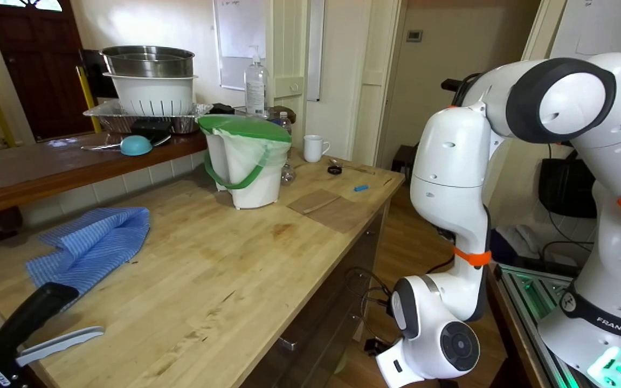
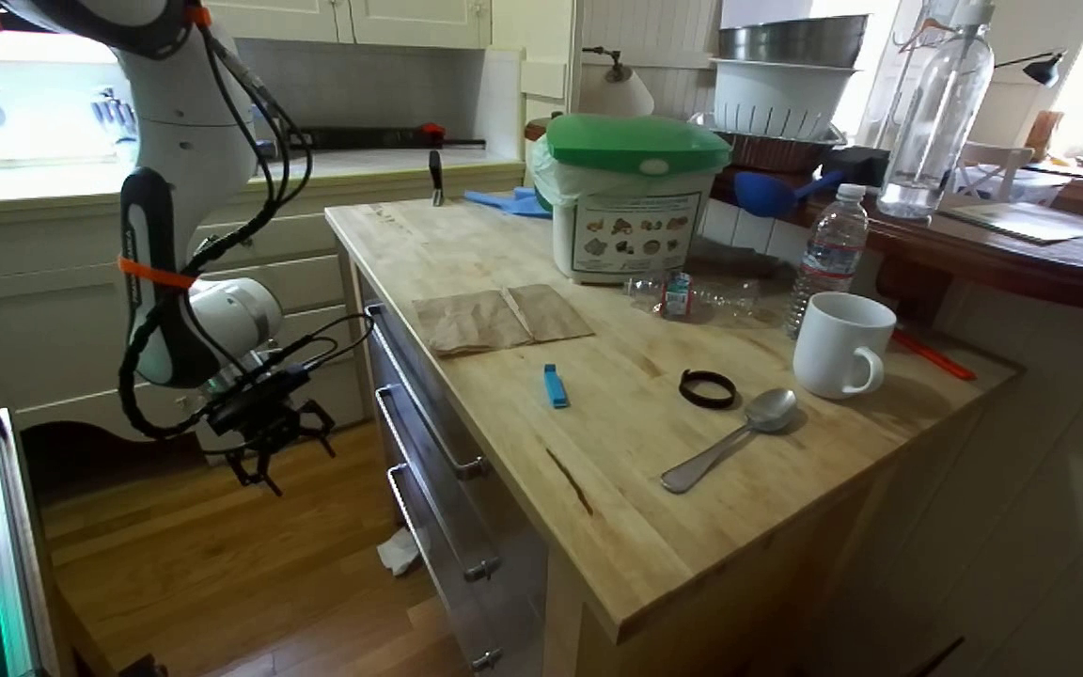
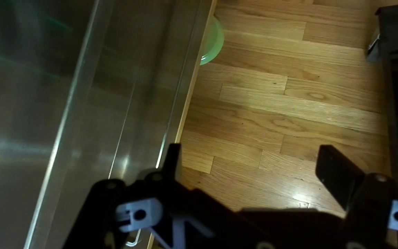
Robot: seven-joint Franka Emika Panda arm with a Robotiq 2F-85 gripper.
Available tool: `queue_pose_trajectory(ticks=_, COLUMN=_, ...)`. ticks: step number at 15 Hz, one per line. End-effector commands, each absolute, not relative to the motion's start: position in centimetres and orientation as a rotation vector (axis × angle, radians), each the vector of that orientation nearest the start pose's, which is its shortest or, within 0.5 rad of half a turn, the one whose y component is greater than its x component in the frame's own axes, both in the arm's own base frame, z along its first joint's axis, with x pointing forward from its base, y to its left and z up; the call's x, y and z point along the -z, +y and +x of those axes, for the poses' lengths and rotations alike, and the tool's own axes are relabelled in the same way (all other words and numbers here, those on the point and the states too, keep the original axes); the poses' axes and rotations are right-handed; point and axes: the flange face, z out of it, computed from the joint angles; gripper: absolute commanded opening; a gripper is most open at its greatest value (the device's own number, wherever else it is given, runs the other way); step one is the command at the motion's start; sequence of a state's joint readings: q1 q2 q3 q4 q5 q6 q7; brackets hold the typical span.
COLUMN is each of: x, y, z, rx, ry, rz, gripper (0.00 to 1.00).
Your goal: Open the second drawer then remove the tongs from the drawer and put them on top of the cabinet.
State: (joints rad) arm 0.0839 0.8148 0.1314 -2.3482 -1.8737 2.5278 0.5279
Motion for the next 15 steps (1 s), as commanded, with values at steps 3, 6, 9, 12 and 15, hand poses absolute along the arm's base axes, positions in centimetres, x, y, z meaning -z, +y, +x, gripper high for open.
queue_pose_trajectory(ticks=3, x=3.2, y=11.8, z=35.7, rx=-0.001, ry=-2.647, rz=-2.605, gripper=1.00)
queue_pose_trajectory(ticks=6, x=3.8, y=13.2, z=36.8, rx=0.299, ry=-2.762, rz=-2.579, gripper=1.00)
queue_pose_trajectory(ticks=9, x=4.8, y=13.9, z=37.2, rx=0.463, ry=-2.772, rz=-2.626, gripper=1.00)
queue_pose_trajectory(ticks=12, x=5.7, y=13.2, z=37.3, rx=0.599, ry=-2.718, rz=-2.674, gripper=1.00)
queue_pose_trajectory(ticks=15, x=6.6, y=11.6, z=37.7, rx=0.672, ry=-2.627, rz=-2.732, gripper=1.00)
